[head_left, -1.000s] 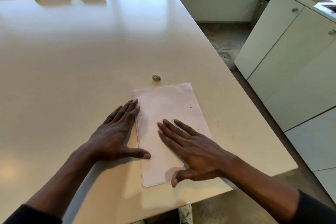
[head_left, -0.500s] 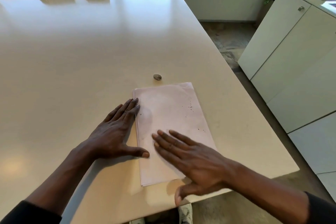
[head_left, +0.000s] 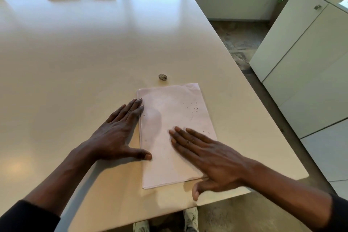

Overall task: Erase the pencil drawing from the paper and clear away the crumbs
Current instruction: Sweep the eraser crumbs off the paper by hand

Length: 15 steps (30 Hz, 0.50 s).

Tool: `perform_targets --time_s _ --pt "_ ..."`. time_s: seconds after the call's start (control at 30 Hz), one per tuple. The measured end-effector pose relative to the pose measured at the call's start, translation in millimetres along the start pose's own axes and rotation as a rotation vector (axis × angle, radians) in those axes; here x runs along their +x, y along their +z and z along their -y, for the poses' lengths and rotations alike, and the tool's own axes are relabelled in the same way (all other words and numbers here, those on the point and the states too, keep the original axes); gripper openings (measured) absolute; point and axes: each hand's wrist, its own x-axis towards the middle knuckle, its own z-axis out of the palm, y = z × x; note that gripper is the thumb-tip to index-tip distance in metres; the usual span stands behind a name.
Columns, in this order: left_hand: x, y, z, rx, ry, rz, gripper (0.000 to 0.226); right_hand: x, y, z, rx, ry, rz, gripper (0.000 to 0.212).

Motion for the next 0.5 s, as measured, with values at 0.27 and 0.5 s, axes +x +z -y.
perform_targets --time_s 0.27,0.5 --pt "0 -1 -1 -0.008 -0.006 0.002 0.155 -4 8 -6 -0.029 -0.003 -0.019 0.125" --pt "0 -2 -2 -0.015 -0.004 0.006 0.154 -3 -2 -57 -0.026 0.152 -0.021 0.120"
